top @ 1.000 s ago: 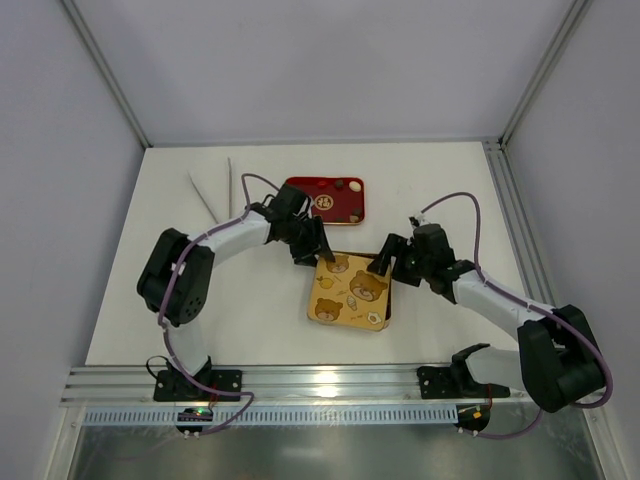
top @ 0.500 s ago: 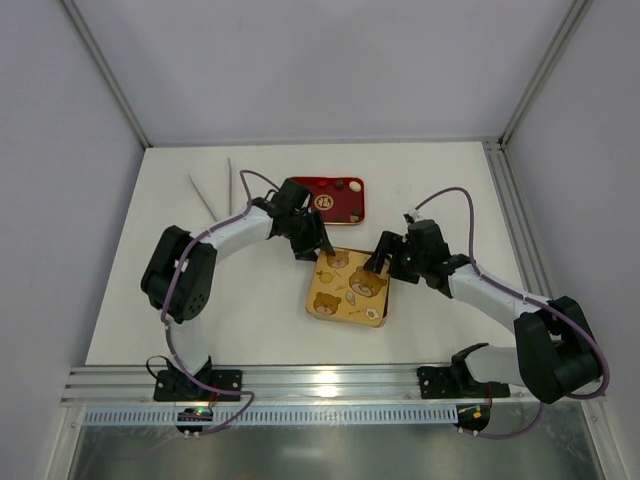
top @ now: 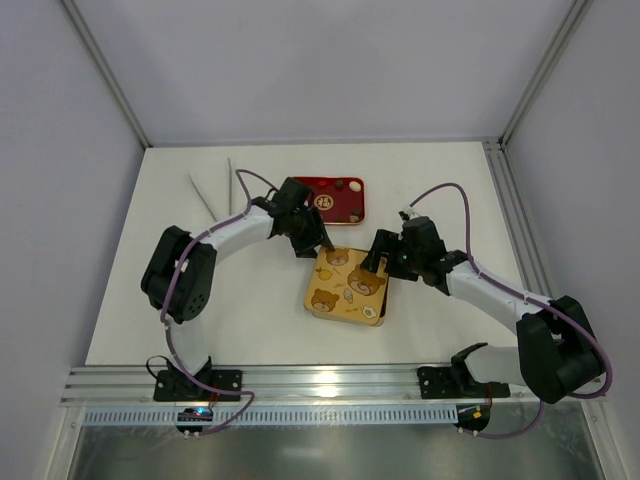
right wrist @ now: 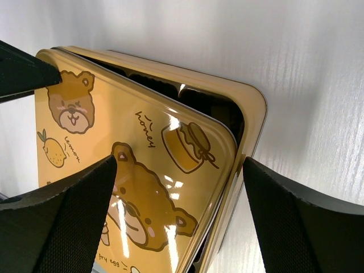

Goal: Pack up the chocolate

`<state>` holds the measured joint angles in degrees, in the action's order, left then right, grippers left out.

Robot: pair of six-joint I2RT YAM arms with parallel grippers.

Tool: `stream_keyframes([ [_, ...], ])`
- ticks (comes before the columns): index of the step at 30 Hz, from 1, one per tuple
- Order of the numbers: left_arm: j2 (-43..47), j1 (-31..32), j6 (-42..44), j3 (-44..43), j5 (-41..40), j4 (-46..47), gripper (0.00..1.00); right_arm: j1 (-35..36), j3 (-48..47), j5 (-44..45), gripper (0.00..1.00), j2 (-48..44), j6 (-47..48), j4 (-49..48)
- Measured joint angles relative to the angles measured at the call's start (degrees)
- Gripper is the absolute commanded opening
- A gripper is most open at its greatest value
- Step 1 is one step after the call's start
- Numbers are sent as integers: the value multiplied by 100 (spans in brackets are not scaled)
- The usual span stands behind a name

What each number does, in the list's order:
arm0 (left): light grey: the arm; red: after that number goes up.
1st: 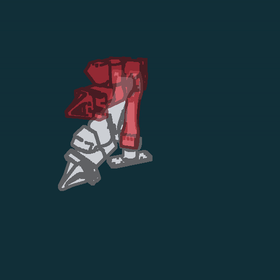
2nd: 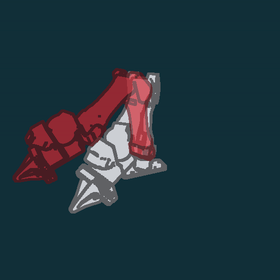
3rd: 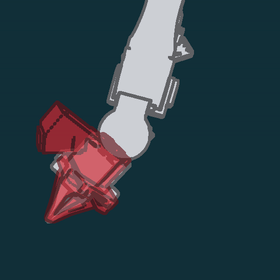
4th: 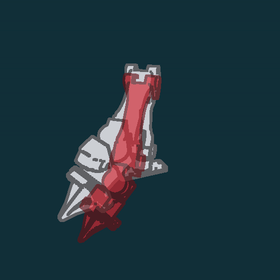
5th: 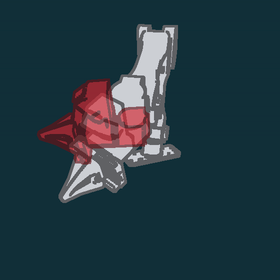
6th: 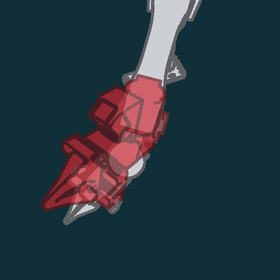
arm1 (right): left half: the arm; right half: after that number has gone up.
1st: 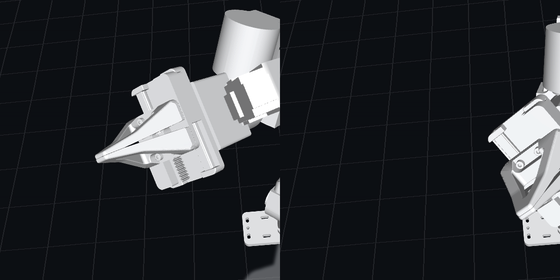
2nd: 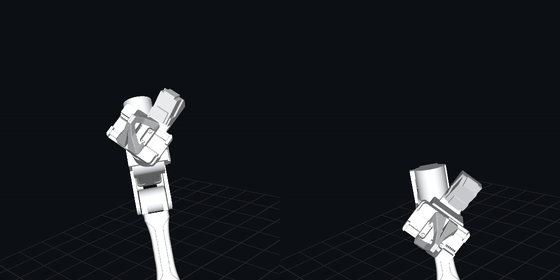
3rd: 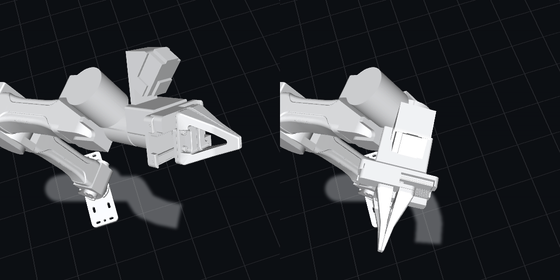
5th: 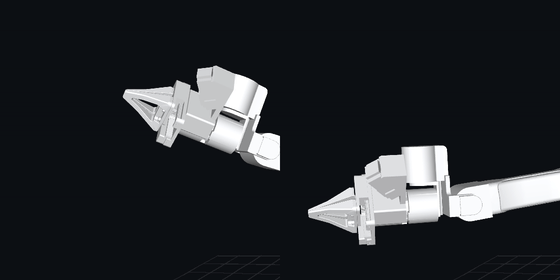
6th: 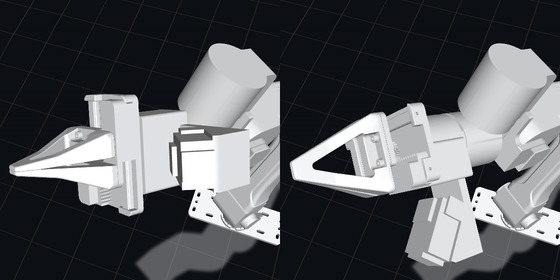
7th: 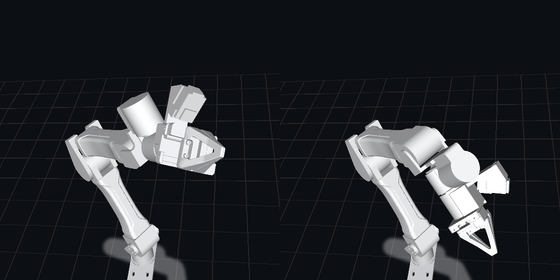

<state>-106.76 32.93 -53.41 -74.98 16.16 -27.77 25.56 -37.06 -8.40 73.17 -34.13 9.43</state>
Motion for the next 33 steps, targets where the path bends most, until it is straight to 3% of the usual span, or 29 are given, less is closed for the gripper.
stream_keyframes([
  [4, 0, 7, -44, 42, -13, 103, 49, 11, -2, 50, 90, -4, -2, 15],
  [11, 2, 50, -138, 151, -22, 356, 59, 22, -2, 85, 90, -4, 0, 22],
  [23, 50, 90, -17, 269, -7, 511, 64, 22, 0, 144, 82, 0, 0, 35],
  [28, 144, 70, 85, 424, 44, 588, 75, 39, 0, 142, 80, 39, -2, 4],
  [33, 326, -2, 212, 658, 111, 634, 76, 68, 0, 129, 80, 72, -4, -37],
])
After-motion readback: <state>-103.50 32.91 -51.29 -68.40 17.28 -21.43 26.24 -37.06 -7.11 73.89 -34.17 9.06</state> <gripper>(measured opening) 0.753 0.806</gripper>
